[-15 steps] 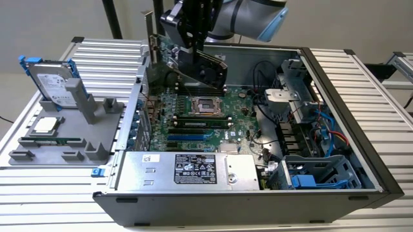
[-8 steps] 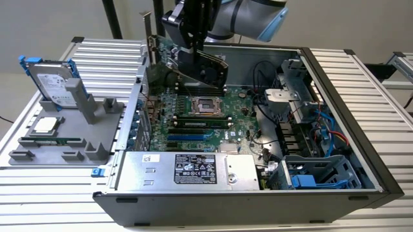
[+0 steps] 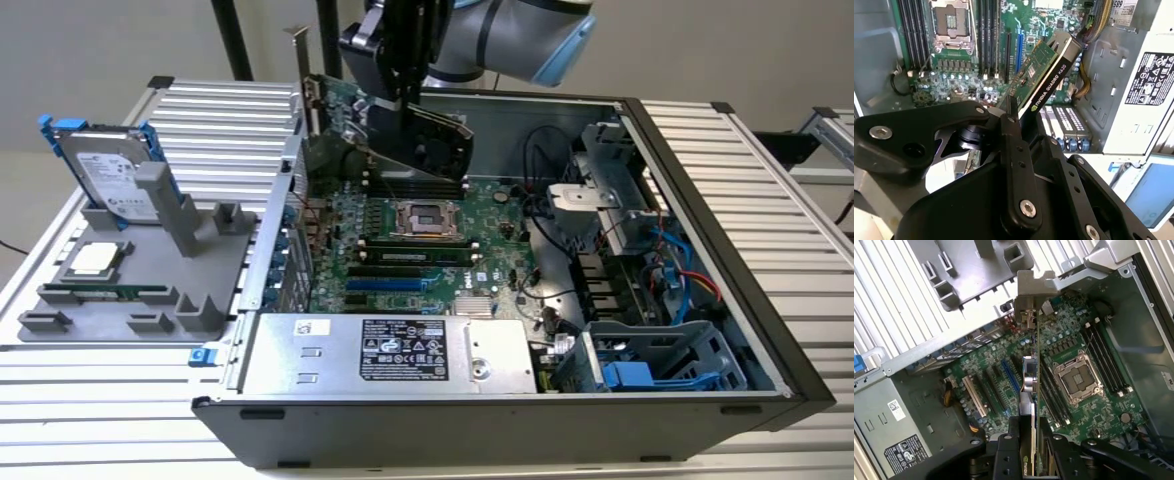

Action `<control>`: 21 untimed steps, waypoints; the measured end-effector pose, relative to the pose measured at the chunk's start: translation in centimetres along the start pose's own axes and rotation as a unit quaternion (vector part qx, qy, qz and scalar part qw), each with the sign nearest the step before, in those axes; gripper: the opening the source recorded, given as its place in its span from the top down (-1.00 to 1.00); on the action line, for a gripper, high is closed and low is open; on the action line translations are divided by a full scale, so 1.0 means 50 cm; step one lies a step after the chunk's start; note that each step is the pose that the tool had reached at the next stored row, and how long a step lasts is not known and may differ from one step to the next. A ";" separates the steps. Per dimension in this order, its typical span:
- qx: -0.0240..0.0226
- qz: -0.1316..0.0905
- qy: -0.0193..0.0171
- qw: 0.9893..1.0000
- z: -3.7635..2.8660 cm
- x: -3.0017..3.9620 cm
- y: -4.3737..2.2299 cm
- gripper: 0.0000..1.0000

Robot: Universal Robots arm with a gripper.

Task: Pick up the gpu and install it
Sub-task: 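Insert the gpu into the slot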

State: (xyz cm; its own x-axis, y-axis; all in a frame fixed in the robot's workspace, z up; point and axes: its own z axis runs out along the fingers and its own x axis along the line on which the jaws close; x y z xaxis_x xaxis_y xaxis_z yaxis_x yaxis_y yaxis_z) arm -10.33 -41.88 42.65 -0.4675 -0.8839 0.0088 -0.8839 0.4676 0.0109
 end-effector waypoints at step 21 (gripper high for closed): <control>0.001 -0.069 0.001 0.998 -0.002 0.000 0.000 1.00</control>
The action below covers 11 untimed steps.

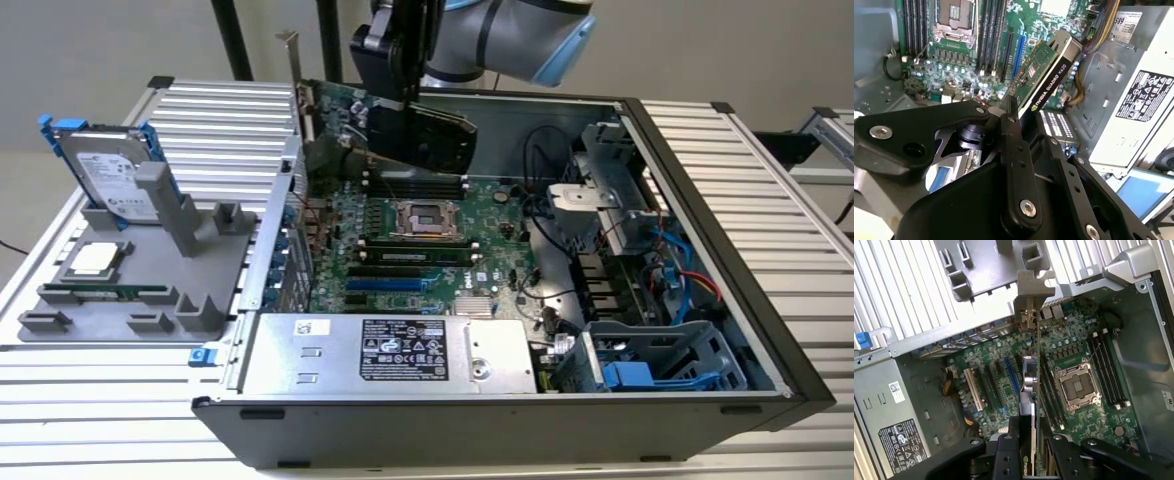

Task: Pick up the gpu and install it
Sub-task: 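Insert the gpu into the slot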

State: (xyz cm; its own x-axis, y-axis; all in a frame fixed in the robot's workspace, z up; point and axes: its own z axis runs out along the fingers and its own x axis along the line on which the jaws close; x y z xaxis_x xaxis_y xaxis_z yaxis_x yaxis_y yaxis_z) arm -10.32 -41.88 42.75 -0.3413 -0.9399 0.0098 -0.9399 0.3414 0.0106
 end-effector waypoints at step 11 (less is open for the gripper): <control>-0.001 -0.031 0.001 1.000 -0.002 -0.002 -0.005 1.00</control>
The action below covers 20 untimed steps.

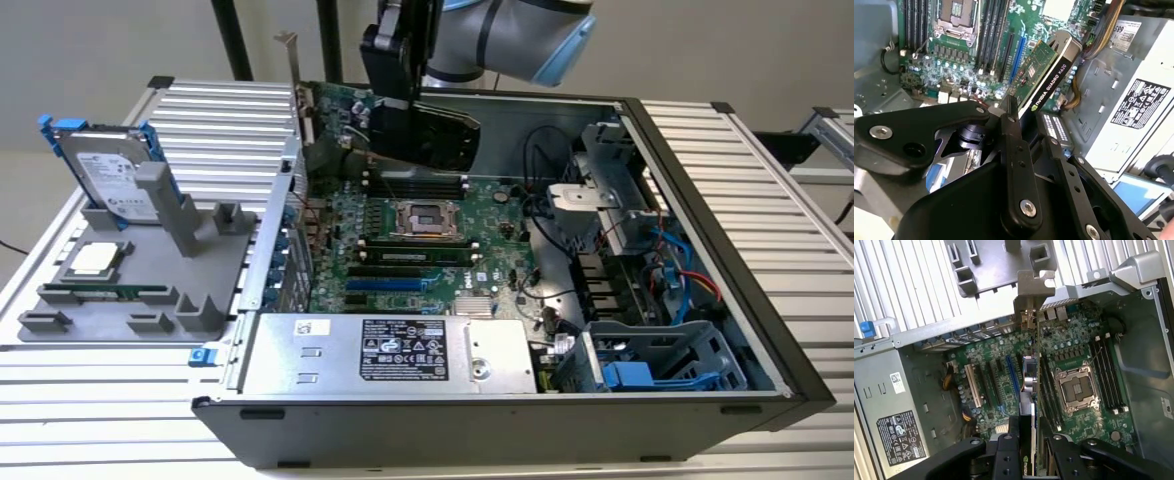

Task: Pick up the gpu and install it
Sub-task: 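Insert the gpu into the slot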

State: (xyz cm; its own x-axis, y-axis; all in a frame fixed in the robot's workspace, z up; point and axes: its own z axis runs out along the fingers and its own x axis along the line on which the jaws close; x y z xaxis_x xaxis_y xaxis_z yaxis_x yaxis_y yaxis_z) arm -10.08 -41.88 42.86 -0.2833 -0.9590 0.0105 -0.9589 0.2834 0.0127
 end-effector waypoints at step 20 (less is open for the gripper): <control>0.000 -0.056 0.001 0.998 -0.004 -0.001 -0.003 1.00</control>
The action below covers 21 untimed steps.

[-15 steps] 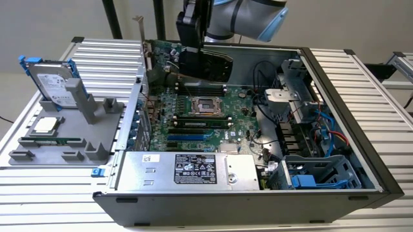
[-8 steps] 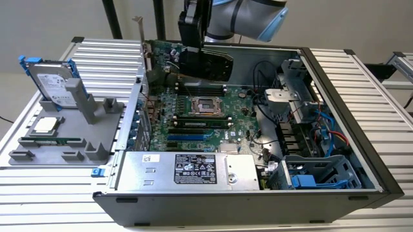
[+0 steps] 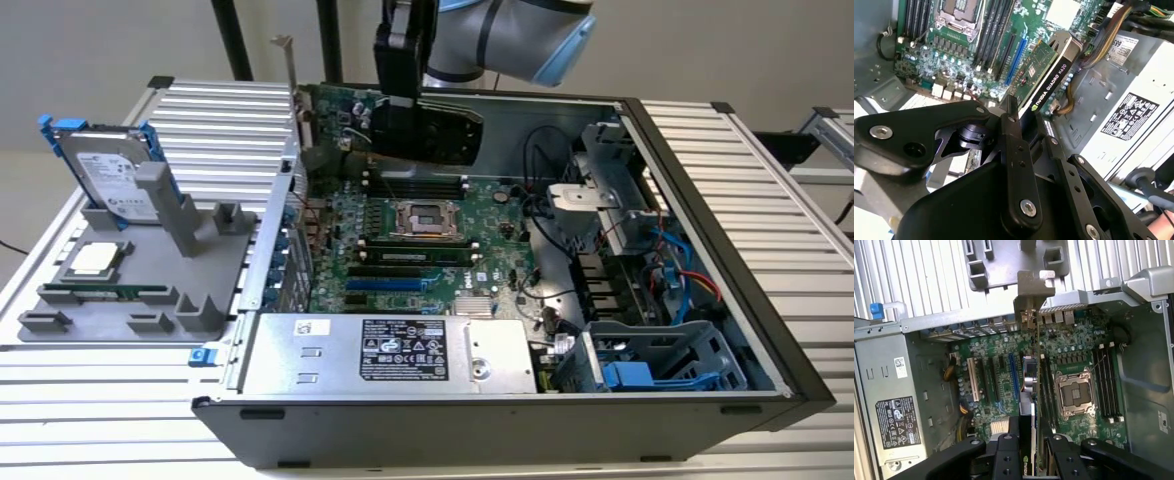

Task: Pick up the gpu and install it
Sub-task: 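Insert the gpu into the slot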

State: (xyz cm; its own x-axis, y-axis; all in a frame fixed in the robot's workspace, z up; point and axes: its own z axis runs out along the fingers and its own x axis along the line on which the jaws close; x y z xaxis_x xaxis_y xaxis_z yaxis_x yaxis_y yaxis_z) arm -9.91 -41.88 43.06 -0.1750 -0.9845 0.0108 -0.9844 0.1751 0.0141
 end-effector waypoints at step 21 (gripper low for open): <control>0.000 -0.060 0.001 0.998 -0.004 0.000 -0.001 1.00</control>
State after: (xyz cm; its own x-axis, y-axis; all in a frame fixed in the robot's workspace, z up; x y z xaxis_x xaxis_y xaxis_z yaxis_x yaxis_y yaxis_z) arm -9.86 -41.88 43.26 -0.0561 -0.9984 0.0108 -0.9983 0.0562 0.0145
